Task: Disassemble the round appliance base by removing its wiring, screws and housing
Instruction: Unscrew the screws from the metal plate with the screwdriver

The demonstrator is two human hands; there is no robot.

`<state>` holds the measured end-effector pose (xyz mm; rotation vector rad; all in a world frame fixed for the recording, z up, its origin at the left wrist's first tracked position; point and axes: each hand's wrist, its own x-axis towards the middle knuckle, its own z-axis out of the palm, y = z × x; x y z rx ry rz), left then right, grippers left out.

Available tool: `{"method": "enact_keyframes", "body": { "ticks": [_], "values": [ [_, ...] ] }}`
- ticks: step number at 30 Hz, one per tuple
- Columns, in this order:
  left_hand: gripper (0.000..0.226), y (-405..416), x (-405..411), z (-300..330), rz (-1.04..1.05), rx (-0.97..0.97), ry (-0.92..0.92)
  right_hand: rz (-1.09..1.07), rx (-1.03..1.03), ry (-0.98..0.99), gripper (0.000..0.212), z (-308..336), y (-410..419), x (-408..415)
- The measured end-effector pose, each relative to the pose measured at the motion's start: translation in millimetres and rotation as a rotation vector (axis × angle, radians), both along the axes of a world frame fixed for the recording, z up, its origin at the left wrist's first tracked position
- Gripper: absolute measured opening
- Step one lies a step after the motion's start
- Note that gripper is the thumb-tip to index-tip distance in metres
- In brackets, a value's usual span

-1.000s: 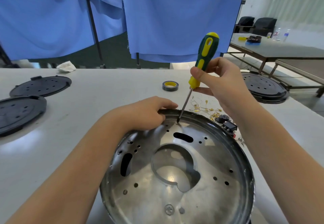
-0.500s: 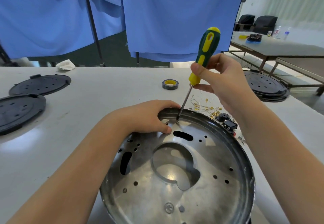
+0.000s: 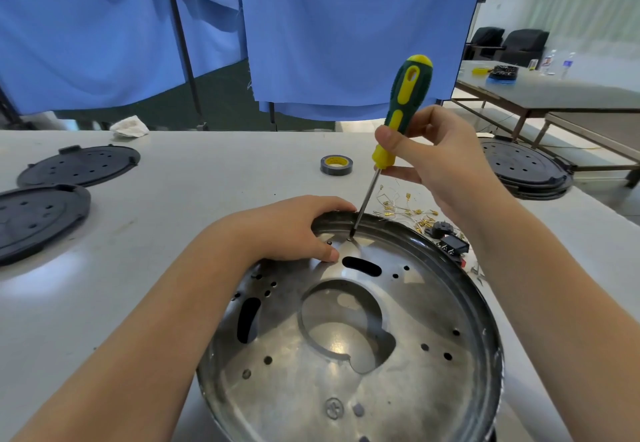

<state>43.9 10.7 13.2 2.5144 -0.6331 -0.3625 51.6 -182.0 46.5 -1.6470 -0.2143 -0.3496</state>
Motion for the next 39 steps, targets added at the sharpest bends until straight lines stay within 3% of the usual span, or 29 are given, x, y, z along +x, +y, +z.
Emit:
{"method": "enact_keyframes", "body": {
  "ticks": [11,21,31,39],
  "values": [
    [0.067,0,-1,0,0.004,0.013,-0.004,0.004,-0.088,-0.108,0.03,2,10,-8],
    [0.067,-1,-2,1,0.009,0.016,-0.011,-0.225,-0.254,-0.186,0.045,-3,19,-5],
    [0.071,-4,-5,5,0.023,0.036,-0.003,0.002,-0.289,-0.131,0.04,7,24,2],
    [0.07,-3,-6,6,0.009,0.033,-0.007,-0.004,-0.31,-0.091,0.043,8,16,8]
  ]
}}
